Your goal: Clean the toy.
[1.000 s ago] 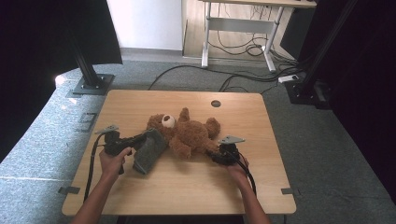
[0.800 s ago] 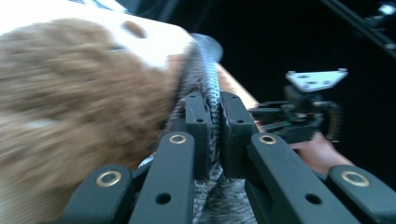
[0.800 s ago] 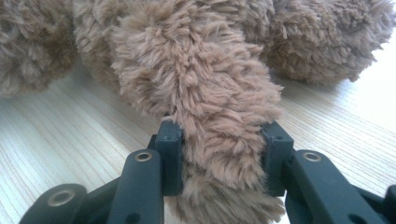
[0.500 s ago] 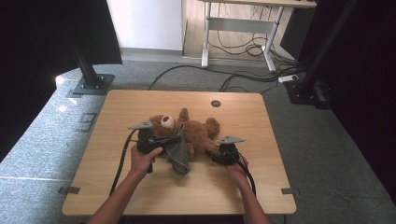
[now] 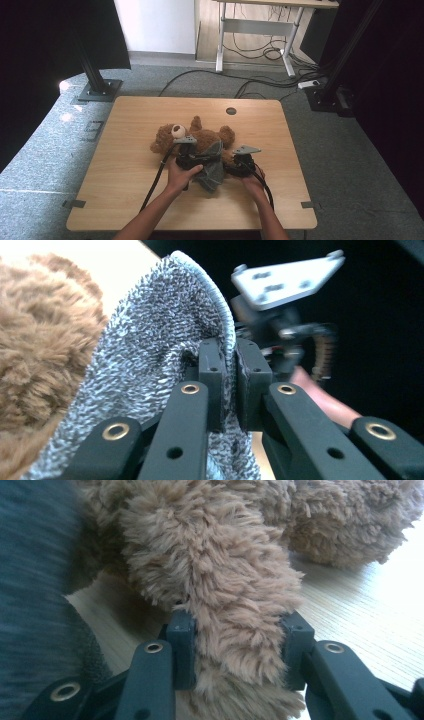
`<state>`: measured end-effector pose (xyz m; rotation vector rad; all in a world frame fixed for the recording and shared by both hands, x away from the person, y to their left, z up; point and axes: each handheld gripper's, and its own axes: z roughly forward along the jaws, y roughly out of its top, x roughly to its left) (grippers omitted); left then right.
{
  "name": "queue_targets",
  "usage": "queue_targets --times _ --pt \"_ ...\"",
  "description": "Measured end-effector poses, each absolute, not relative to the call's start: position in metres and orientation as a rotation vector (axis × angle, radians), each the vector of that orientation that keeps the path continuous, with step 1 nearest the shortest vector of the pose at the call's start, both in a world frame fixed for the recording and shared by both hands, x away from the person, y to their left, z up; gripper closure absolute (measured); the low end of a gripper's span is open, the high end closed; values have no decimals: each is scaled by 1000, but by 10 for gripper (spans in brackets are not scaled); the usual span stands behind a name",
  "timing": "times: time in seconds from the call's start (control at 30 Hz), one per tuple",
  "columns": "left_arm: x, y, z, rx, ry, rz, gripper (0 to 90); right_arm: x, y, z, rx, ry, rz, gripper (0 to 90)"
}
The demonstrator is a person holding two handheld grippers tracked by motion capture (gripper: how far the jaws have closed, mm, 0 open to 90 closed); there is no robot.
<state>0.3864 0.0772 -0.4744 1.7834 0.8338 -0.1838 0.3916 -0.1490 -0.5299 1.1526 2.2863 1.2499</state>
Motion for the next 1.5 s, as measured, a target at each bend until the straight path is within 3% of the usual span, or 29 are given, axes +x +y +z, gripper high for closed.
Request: queue_targets --times 0.33,0.7,1.5 --pt "398 77 -502 1858 942 -120 835 391 -150 -530 1140 2299 1251 608" --pt "391 81 -500 1916 952 16 847 390 -151 -530 1139 2305 1254 614" --pt "391 183 -511 1827 1117 61 845 389 -152 -533 1090 2337 1279 614"
